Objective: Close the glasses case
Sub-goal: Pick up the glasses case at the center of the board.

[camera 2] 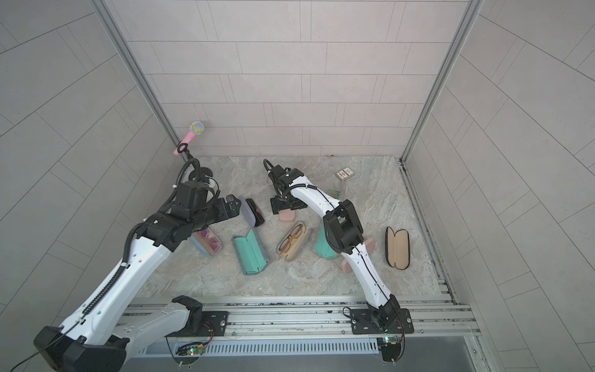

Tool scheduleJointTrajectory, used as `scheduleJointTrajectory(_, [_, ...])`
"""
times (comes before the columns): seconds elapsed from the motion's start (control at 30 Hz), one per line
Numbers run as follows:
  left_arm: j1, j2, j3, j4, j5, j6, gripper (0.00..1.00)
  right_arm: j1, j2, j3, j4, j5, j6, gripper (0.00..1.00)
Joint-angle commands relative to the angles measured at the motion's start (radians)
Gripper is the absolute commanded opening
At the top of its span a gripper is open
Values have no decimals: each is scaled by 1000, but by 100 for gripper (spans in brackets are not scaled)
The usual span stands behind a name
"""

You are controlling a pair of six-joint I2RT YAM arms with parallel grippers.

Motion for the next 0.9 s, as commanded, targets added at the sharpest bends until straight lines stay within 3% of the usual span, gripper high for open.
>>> scheduleJointTrajectory(0.0, [7,-3,-28,-16,-5,9,96,-14,12,19,-17,25,44,100])
scheduleJointTrajectory(0.67, [11,37,-67,19,10,8,97,-29,114,69,19,-62,47,99])
scheduleJointTrajectory(0.8, [12,44,-71,21,11,6,97,-30,123,68,21,-67,43,92])
scheduleJointTrajectory(0.87, [12,47,-76,28,15,1,97,-29,121,65,20,-68,40,81])
